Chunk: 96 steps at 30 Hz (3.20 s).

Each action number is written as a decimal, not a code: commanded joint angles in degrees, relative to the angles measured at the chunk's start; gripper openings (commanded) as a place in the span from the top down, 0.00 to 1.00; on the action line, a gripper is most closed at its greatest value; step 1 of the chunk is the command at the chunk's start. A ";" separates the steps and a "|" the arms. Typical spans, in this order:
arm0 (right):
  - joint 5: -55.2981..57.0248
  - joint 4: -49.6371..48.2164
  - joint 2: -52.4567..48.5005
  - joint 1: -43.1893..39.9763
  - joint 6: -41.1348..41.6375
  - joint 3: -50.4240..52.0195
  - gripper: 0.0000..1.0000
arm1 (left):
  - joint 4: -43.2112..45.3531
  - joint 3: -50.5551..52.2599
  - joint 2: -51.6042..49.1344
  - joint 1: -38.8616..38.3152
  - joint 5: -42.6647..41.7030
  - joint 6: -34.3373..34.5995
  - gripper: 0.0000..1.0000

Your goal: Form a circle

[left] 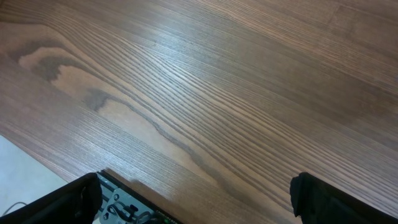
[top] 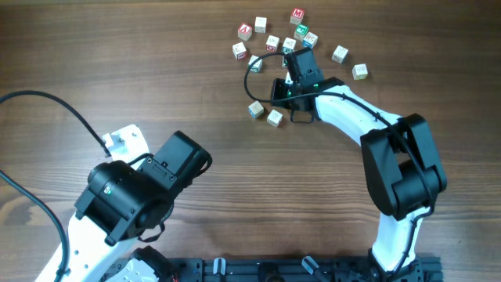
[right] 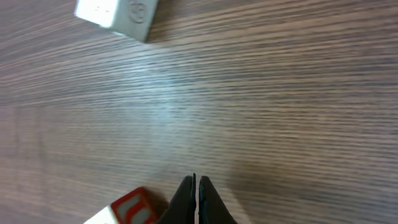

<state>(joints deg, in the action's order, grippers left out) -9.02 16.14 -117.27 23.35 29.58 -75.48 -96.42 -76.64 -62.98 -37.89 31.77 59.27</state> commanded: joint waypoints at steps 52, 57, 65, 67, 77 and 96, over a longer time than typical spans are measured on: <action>13.60 2.71 0.35 14.99 -2.45 -0.57 0.95 | -0.07 0.20 0.26 -0.09 0.33 0.81 0.00; 14.23 2.36 0.35 14.99 -2.43 -0.57 0.95 | -0.07 0.20 0.26 -0.09 0.33 0.81 0.00; 14.03 2.58 0.35 14.99 -2.45 -0.59 0.96 | -0.07 0.20 0.26 -0.09 0.33 0.81 0.00; 13.97 2.60 0.35 14.99 -2.45 -0.57 0.95 | -0.07 0.20 0.26 -0.09 0.33 0.81 0.00; 15.10 2.10 -0.72 14.95 -1.27 -0.57 0.96 | -0.07 0.20 0.26 -0.09 0.33 0.81 0.00; 13.38 12.15 6.43 15.10 3.19 -0.59 0.95 | -0.07 0.20 0.26 -0.09 0.33 0.81 0.00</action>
<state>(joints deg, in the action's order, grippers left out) 3.16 25.91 -111.92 38.17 28.77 -75.53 -96.42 -76.64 -62.98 -37.89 31.77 59.27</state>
